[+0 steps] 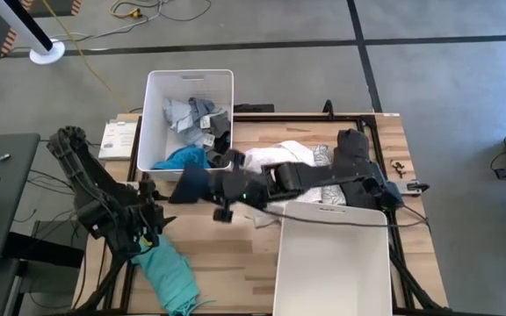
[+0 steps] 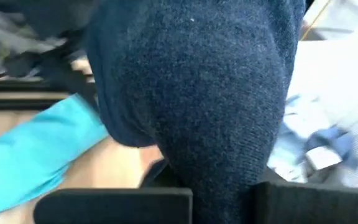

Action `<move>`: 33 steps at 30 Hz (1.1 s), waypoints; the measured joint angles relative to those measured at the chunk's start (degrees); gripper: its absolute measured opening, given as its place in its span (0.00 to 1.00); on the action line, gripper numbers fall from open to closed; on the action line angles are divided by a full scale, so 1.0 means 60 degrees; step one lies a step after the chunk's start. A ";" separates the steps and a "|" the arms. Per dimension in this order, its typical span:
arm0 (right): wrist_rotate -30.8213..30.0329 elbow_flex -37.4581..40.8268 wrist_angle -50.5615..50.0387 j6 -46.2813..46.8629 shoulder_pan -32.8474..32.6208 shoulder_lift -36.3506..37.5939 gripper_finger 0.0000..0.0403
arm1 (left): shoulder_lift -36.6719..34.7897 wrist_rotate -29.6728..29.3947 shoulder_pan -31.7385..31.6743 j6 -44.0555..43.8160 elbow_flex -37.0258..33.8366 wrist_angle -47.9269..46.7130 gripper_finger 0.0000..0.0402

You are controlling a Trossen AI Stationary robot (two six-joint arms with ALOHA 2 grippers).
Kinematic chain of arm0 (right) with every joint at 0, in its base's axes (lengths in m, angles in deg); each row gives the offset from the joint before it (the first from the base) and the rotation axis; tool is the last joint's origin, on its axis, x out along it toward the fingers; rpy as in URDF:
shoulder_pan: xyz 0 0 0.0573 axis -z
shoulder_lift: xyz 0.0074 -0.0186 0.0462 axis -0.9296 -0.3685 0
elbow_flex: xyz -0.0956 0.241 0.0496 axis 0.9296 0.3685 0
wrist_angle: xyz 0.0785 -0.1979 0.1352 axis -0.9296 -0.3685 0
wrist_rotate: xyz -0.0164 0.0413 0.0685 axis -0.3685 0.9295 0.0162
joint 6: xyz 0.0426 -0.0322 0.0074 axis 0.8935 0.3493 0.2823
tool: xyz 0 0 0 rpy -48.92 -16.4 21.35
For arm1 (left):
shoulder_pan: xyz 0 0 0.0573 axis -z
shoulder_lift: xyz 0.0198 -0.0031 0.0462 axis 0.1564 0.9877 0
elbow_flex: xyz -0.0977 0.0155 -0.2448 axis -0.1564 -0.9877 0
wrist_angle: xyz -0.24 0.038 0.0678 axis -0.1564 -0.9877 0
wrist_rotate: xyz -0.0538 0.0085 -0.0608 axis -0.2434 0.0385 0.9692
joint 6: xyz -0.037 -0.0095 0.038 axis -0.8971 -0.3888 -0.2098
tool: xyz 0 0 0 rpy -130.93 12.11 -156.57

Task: Sort clothes
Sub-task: Put the dark blue shorts into the top white laundry bin

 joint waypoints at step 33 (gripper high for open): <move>0.3688 0.0047 0.6112 -0.0587 0.4284 -0.1020 0.10 | -0.0002 0.0028 0.0455 0.0016 -0.2313 0.4146 0.62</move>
